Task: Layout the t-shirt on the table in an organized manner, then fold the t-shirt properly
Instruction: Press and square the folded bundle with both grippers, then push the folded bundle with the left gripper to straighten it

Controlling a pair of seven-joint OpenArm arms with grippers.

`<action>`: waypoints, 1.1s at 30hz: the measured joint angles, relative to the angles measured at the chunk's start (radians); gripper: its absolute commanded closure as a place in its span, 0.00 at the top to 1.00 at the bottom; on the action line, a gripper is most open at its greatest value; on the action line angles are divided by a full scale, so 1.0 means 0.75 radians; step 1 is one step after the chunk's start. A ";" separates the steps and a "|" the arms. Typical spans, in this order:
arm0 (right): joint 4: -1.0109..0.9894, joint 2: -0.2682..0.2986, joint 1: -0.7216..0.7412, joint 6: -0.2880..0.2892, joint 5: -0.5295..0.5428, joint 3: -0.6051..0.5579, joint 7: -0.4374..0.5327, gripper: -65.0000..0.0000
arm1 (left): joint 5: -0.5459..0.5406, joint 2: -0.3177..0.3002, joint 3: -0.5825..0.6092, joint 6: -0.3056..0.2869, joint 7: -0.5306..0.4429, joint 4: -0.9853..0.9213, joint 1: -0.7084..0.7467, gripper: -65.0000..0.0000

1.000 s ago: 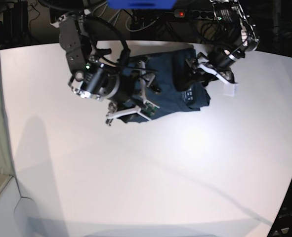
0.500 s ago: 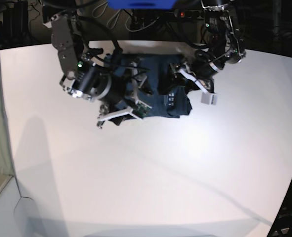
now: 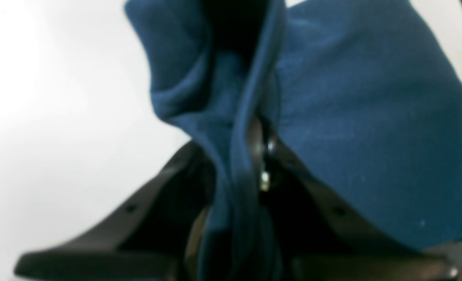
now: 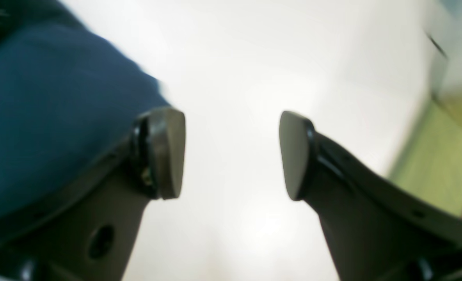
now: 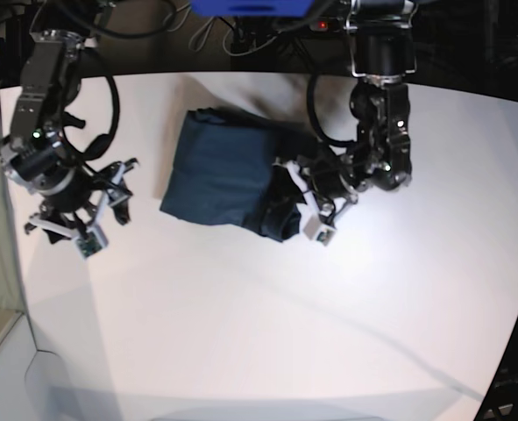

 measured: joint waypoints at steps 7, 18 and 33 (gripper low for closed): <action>-0.001 0.071 -0.082 0.001 -0.001 0.245 0.011 0.58 | 0.050 -0.164 0.546 -0.012 -0.080 -0.231 -0.329 0.00; -0.002 0.071 -0.205 0.001 0.003 0.396 0.017 0.58 | 0.043 -0.121 1.375 -0.019 -0.480 -0.652 -0.755 0.00; -0.001 -0.005 -0.298 0.001 0.010 0.577 0.026 0.58 | 0.068 0.086 1.865 -0.020 -0.734 -0.894 -0.961 0.01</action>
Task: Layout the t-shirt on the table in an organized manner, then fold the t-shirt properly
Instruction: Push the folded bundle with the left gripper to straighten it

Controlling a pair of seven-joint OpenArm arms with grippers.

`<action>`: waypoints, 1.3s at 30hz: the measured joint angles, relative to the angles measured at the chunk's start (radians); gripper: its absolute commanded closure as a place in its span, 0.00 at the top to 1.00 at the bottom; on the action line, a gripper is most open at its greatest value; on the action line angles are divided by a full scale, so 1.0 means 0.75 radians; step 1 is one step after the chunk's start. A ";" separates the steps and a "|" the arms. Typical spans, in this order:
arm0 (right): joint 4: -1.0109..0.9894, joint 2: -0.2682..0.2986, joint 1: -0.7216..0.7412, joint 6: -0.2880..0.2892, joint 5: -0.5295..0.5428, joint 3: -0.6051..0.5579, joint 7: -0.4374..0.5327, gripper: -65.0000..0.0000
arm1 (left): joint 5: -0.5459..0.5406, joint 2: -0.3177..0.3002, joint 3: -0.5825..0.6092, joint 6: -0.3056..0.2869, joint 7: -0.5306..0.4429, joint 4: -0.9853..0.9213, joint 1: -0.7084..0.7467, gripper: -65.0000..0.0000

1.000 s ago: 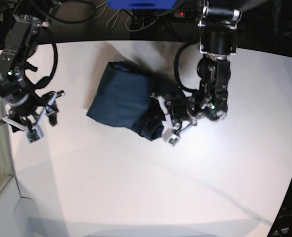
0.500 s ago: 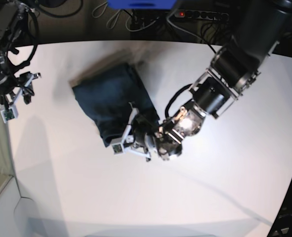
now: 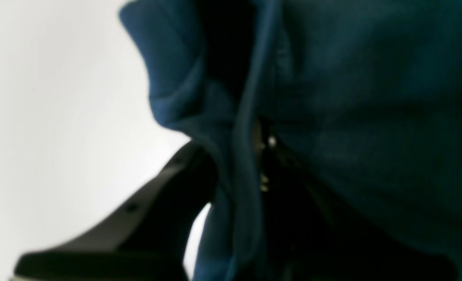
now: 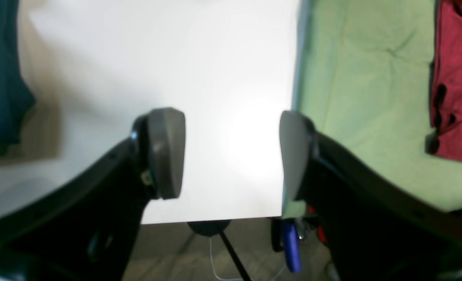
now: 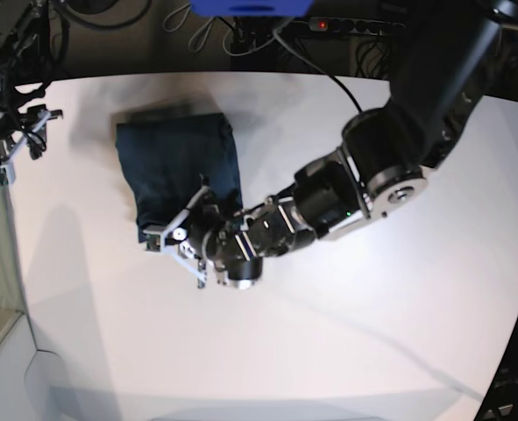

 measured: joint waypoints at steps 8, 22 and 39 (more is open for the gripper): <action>0.001 0.000 -0.055 0.000 0.000 0.005 0.007 0.58 | 0.257 0.017 -0.128 -0.008 -0.001 0.010 0.011 0.42; 0.032 -0.060 -0.049 0.000 0.000 -0.004 -0.003 0.56 | 0.295 0.000 -0.387 -0.015 0.020 0.273 0.020 0.61; 0.046 -0.218 0.008 -0.001 -0.018 -0.426 0.001 0.00 | 0.306 -0.500 -1.425 -0.005 0.481 1.286 0.747 0.00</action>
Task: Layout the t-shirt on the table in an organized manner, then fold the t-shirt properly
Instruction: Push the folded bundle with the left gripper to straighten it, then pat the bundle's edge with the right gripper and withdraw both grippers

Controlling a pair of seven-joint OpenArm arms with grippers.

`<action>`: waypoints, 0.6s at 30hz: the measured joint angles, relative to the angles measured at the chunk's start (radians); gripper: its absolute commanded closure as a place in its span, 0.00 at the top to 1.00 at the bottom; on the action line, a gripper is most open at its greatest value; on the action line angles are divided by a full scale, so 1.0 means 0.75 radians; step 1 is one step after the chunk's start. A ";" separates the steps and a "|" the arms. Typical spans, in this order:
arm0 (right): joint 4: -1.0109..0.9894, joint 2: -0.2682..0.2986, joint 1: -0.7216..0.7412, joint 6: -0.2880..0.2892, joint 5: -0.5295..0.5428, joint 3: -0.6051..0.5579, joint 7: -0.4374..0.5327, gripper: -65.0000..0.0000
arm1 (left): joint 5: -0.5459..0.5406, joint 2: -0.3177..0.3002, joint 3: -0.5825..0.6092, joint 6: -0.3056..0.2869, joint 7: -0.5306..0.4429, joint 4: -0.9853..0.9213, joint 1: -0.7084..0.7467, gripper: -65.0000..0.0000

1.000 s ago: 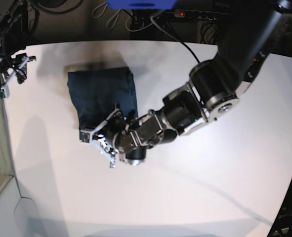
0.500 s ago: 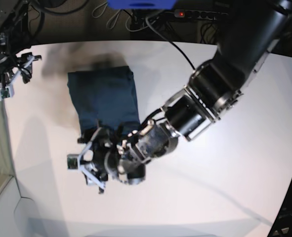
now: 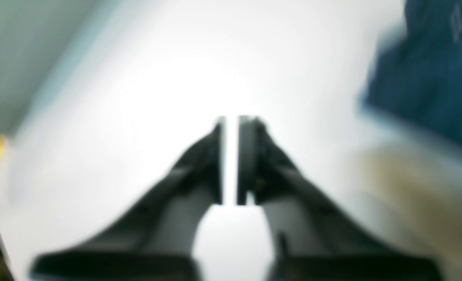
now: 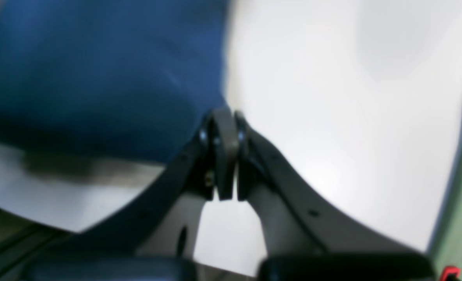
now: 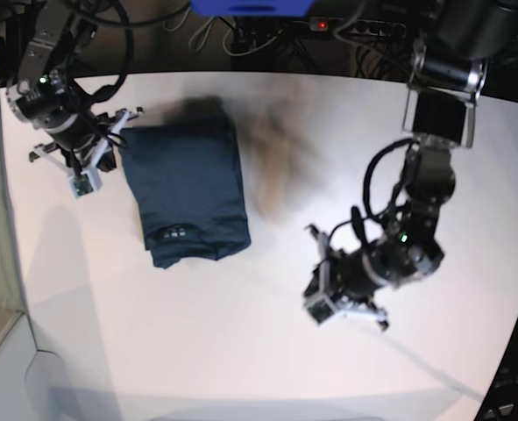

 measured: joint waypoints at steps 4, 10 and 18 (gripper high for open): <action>-0.002 -0.023 -0.002 0.001 0.013 -0.163 -0.007 0.00 | 0.001 -0.056 -0.160 -0.006 0.017 0.109 0.262 0.00; -0.004 -0.070 -0.010 0.000 0.018 -0.336 -0.006 0.00 | -0.004 -0.045 -0.375 -0.002 0.001 0.239 0.512 0.00; -0.071 -0.073 -0.068 0.000 -0.002 -0.418 0.079 0.00 | -0.011 -0.046 -0.485 -0.004 -0.010 0.358 0.667 0.00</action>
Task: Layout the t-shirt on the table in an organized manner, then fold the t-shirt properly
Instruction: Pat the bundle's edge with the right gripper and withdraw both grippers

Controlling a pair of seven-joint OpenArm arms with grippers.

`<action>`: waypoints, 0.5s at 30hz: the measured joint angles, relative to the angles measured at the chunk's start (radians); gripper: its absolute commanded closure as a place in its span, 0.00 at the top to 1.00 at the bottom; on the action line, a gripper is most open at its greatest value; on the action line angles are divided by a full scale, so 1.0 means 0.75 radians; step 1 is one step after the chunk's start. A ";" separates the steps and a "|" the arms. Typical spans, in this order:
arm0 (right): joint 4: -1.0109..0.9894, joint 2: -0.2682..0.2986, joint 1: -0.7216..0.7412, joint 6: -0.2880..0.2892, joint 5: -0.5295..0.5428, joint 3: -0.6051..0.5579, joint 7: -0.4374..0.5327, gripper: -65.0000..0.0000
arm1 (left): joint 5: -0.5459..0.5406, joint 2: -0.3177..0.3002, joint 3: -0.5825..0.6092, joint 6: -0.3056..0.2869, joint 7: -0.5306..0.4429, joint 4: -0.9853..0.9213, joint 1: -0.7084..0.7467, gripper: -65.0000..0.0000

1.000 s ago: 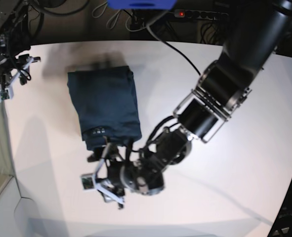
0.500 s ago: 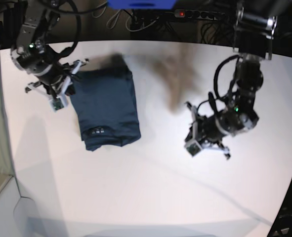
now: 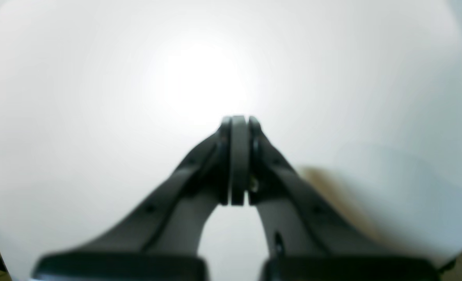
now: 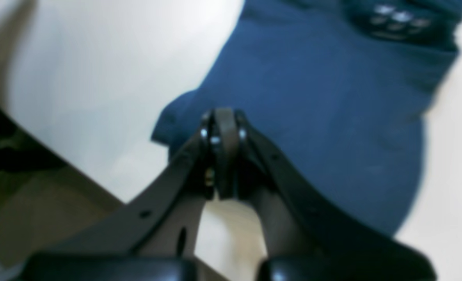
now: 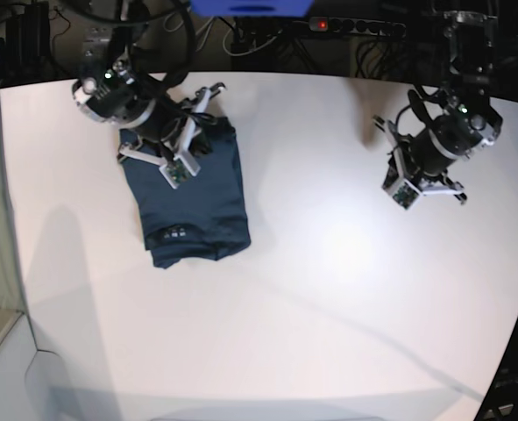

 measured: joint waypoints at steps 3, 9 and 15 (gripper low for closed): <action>-0.066 -0.001 -0.030 0.000 0.001 -0.001 0.078 0.00 | 0.003 0.001 -0.038 0.000 0.014 0.038 0.060 0.00; -0.260 0.007 -0.054 -0.001 0.001 0.006 0.215 0.00 | 0.002 0.006 -0.111 0.001 0.004 0.103 0.144 0.00; -0.076 0.007 -0.119 0.001 -0.008 0.004 0.199 0.00 | -0.001 0.009 -0.196 0.000 -0.003 0.166 0.238 0.00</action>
